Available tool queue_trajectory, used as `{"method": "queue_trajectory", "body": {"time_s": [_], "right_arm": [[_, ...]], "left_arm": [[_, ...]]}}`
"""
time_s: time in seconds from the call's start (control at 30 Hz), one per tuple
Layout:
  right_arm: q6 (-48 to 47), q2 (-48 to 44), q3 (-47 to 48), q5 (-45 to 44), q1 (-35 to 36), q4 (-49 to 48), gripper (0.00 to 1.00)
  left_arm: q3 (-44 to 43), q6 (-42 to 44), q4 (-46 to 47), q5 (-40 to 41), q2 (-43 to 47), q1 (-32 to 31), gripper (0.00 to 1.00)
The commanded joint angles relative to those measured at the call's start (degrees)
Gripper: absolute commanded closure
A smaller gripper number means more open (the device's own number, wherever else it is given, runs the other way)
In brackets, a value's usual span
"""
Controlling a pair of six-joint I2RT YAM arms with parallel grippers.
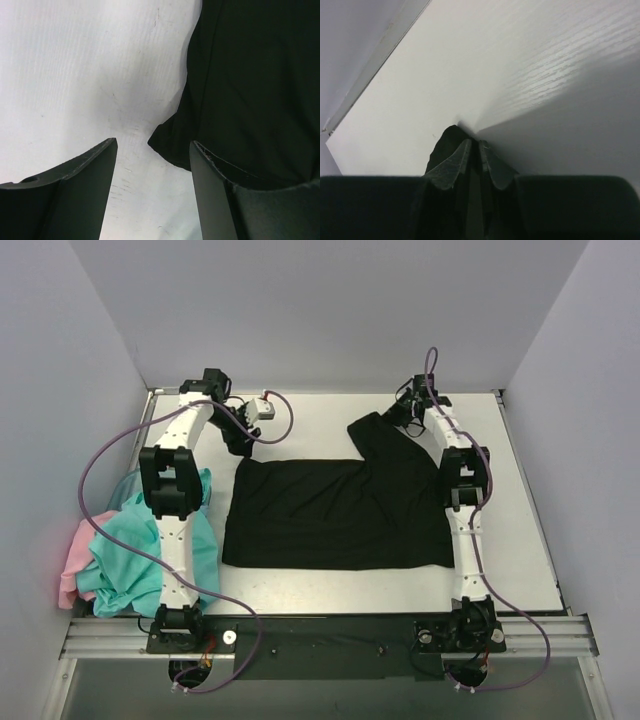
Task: Fold and stack the t-shirts
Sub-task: Grap the side of the flattened tshirt furthest away from the robot with both arms
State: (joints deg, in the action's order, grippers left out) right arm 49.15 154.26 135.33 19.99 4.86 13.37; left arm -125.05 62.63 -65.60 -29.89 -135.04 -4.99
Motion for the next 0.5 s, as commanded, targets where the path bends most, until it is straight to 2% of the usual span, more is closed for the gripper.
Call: {"method": "queue_trajectory", "body": {"time_s": [0.0,0.03,0.17,0.2,0.3,0.47], "right_arm": [[-10.3,-8.5,-2.3,-1.6,1.0,0.6,0.81],[-12.5,-9.4,-2.8,-2.8,1.3,1.9,0.66],[-34.7,-15.1,-6.5,-10.0,4.5,5.2,0.50],[-37.4,-16.0,-6.9,-12.0,5.2,5.7,0.47],[-45.8,-15.0,-4.9,-14.7,5.6,12.0,0.44],[-53.0,-9.9,1.4,-21.5,5.5,20.7,0.44]], "left_arm": [[-4.1,2.8,-3.4,-3.8,-0.5,-0.1,0.30],[-3.5,2.1,-2.4,-3.9,0.0,-0.1,0.30],[0.8,0.9,2.3,-3.2,2.6,-0.1,0.30],[1.9,0.9,2.8,-2.8,2.8,-0.1,0.30],[2.4,2.0,3.5,-2.0,3.1,-0.1,0.30],[0.6,2.8,2.3,-1.1,2.2,-0.1,0.30]]}}
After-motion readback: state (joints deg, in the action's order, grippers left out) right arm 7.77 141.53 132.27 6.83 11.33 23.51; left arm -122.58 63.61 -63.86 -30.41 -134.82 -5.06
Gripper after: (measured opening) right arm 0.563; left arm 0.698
